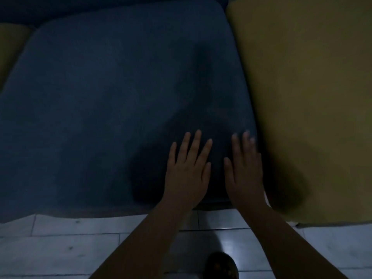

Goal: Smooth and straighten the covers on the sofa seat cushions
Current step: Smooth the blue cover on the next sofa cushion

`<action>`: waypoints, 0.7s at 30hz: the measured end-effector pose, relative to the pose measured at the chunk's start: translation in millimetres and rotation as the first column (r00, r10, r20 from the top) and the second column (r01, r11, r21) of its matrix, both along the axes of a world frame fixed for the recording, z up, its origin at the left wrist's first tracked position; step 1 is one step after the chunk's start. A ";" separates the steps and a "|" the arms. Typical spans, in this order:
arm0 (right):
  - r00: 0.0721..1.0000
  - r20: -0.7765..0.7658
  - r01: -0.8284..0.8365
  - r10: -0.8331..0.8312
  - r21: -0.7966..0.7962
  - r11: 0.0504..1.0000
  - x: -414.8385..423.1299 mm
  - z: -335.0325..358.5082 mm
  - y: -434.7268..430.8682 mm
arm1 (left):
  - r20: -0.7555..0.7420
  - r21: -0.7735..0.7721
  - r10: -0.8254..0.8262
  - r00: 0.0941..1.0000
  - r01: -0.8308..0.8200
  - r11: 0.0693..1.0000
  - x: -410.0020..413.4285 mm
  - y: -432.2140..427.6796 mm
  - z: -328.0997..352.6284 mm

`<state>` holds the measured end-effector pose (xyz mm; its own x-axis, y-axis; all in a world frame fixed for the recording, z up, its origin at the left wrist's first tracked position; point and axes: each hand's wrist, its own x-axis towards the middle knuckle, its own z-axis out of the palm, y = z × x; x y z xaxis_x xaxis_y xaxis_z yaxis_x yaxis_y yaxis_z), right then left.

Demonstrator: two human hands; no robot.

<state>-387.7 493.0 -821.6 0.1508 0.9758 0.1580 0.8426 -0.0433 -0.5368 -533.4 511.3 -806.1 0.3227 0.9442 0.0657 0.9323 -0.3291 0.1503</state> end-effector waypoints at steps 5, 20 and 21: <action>0.993 0.119 0.019 0.003 -0.184 0.983 0.9 -15.7 -8.9 | -0.096 -0.125 -0.048 0.994 0.036 0.992 -1.8 4.3 -1.8; 0.935 0.338 -0.037 0.110 -0.214 0.976 -118.7 11.1 7.4 | -0.062 -0.051 0.051 0.997 -0.054 0.997 -136.2 13.4 -3.7; 0.926 0.365 -0.009 0.098 -0.237 0.971 -120.6 6.2 8.2 | -0.064 -0.081 0.051 0.997 -0.056 0.995 -137.0 14.5 -6.8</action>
